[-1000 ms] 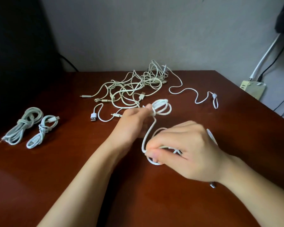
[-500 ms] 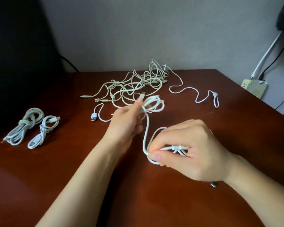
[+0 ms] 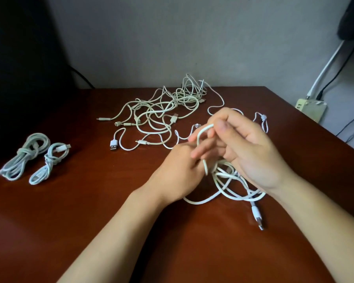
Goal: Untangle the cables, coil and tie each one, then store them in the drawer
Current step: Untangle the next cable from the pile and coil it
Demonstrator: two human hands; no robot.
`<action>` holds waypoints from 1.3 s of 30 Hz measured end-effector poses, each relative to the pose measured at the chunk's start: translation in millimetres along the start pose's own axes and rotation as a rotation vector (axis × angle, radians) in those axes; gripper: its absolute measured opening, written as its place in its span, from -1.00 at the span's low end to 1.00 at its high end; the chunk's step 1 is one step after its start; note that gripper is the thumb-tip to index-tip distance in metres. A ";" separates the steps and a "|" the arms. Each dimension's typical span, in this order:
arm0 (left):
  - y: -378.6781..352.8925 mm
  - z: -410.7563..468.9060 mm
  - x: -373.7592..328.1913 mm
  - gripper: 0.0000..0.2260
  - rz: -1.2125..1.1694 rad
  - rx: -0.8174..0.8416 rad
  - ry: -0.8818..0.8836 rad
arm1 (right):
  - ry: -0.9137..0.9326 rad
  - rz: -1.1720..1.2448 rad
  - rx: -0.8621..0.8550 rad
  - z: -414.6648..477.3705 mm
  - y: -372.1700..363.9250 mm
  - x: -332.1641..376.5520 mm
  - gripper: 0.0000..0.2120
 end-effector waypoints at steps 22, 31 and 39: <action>20.8 4.4 4.5 -0.56 -0.716 -0.102 0.252 | -0.205 0.025 -0.421 10.5 49.2 -24.9 -0.76; 42.1 3.6 30.6 -0.65 -1.004 -0.434 0.456 | 0.290 -0.957 -0.060 4.1 22.1 -11.0 -0.84; 40.1 4.9 43.6 -0.77 -1.164 -0.408 0.541 | 0.334 -1.076 0.103 0.6 9.6 -16.6 -0.71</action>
Point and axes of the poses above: each hand's wrist, its own z-axis towards the middle knuckle, its own y-axis out of the back of the hand, x = y × z, the point moved 5 cm from there along z, towards the middle knuckle, and after that the axes turned 9 degrees about y, right-handed, at the moved point
